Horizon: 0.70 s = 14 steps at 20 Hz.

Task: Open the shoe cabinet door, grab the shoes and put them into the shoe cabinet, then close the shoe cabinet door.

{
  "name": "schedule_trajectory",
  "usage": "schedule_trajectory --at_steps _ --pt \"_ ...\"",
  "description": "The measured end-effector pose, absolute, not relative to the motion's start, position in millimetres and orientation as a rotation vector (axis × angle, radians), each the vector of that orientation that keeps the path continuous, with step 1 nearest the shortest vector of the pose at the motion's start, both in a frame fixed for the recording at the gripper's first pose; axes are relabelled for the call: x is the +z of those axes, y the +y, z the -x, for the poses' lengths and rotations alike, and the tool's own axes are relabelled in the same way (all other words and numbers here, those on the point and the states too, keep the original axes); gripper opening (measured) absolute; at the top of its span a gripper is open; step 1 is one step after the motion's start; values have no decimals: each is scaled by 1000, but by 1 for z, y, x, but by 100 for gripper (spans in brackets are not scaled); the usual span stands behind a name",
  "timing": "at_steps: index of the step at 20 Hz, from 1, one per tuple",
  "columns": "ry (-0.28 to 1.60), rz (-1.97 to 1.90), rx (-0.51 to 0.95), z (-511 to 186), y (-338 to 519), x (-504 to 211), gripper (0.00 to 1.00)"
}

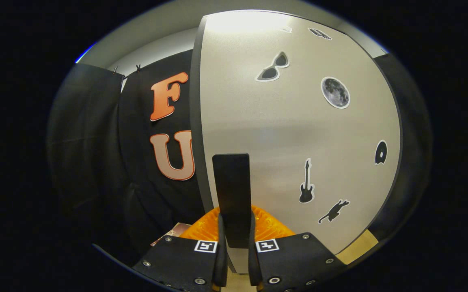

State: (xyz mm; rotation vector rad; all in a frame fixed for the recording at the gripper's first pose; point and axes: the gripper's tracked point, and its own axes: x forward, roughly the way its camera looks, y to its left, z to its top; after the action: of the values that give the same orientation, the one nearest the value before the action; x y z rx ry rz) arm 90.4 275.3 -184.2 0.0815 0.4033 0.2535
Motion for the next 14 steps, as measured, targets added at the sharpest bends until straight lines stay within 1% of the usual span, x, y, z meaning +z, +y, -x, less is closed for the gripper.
schedule_trajectory --at_steps 1,3,6,14 --pt "404 -85 264 -84 275 -182 18" --pt "408 -110 287 -69 272 -179 17" --pt "401 -116 321 -45 261 -171 16" --pt "410 -102 358 25 213 -154 17"
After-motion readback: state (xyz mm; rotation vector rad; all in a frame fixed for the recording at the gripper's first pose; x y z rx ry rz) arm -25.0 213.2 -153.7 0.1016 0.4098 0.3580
